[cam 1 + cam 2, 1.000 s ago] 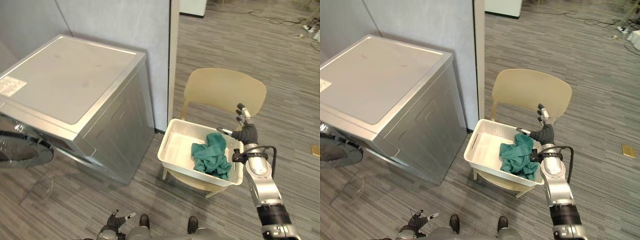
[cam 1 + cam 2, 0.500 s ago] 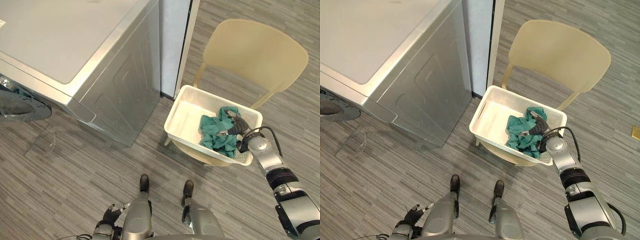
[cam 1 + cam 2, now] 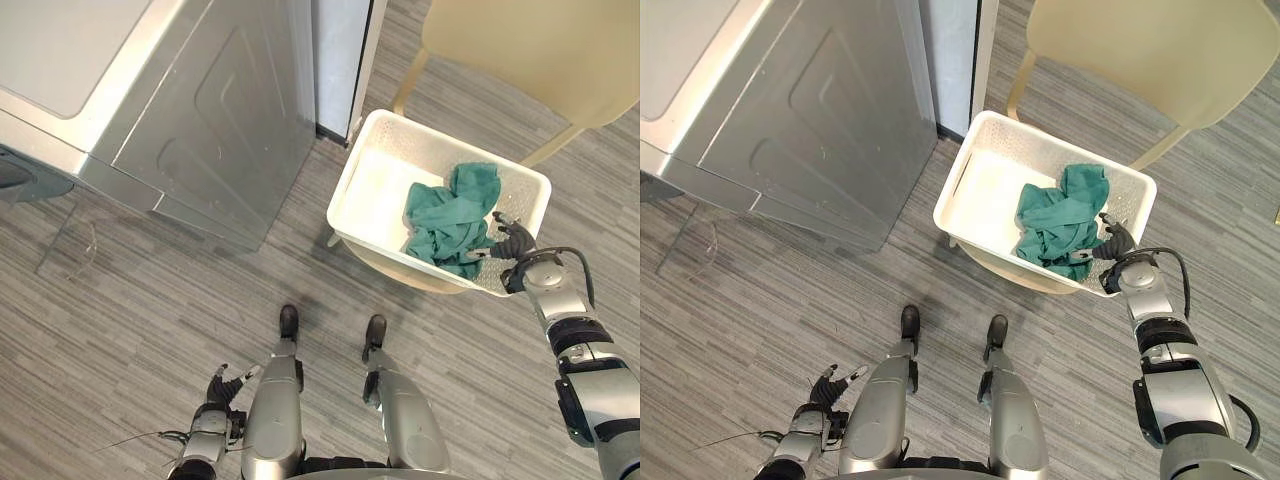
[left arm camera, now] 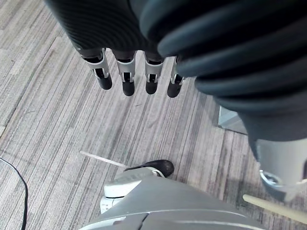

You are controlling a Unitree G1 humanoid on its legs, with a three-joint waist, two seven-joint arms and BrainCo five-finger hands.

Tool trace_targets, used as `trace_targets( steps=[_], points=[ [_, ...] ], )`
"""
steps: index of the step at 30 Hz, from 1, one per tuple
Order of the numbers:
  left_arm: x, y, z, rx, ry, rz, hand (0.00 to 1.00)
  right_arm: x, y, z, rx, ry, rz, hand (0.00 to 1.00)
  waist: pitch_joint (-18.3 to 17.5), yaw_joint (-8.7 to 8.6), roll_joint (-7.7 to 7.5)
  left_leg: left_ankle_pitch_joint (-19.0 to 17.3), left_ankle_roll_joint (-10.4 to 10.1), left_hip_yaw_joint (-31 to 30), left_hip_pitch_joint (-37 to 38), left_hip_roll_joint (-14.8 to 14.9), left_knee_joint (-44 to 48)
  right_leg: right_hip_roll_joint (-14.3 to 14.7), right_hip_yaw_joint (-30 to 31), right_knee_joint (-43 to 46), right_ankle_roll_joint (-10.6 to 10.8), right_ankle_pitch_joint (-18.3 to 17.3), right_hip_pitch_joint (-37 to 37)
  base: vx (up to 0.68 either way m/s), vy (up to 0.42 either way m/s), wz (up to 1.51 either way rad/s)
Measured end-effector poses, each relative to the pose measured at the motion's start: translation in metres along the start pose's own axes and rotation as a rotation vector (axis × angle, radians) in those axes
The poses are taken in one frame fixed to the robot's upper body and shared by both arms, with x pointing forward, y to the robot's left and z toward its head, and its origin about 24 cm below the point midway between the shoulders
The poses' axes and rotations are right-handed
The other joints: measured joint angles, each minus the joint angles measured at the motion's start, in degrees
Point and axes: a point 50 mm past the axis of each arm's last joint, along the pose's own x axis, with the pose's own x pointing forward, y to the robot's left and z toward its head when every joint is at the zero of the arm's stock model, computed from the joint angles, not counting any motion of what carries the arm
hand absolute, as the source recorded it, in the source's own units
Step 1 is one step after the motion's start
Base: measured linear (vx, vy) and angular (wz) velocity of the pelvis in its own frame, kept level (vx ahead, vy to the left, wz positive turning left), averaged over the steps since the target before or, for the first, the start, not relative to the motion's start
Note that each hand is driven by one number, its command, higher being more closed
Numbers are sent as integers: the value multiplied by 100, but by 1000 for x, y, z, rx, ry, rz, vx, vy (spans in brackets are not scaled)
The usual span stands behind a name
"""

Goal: Pick up the laundry basket with both hands and put the clothes into the washing machine.

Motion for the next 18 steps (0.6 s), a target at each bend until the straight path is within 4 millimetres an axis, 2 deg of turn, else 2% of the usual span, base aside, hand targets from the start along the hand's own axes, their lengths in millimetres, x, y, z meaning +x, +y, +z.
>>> trace_targets(
  steps=[2, 4, 10, 13, 14, 16, 18],
  points=[
    [1, 0, 3, 8, -8, 4, 0, 1, -4, -1, 5, 12, -31, 0, 26, 21, 22, 0, 1, -33, -33, 11, 26, 3, -36, 23, 0, 0, -12, -20, -6, 6],
    [2, -1, 8, 9, -22, 1, 0, 1, -8, -3, 5, 24, -62, 0, 27, 122, 24, 0, 1, -31, -123, 48, 35, 4, -36, 37, -4, 3, -107, 0, 0, 0],
    [5, -2, 26, -17, -76, 23, 0, 4, -15, 5, 23, 18, -129, 0, 157, 169, 73, 59, 25, -69, -558, 72, 24, -19, -178, 29, -16, 48, -463, -6, 3, 9],
    [6, -3, 42, -49, -125, 29, 0, 4, -18, 8, 24, 13, -173, 0, 167, 279, 92, 76, 22, -138, -870, 68, 68, -23, -255, 41, -17, 63, -717, 28, 3, 15],
    [6, -4, 60, -66, -180, 36, 0, 5, -19, 10, -9, 7, -189, 0, 209, 292, 156, 125, 23, -283, -1098, 56, 117, -34, -429, 41, -17, 63, -829, 40, 0, 35],
    [5, -6, 70, -77, -219, 38, 0, 5, -20, 12, -13, 3, -196, 0, 227, 301, 184, 129, 18, -356, -1214, 48, 142, -38, -502, 48, -17, 62, -896, 30, 3, 27],
    [2, -10, 91, -102, -296, 28, 0, 7, -21, 22, -44, -25, -216, 0, 230, 370, 189, 131, 16, -376, -1459, 43, 245, -48, -550, 76, -16, 61, -1075, 23, 8, 11]
  ],
)
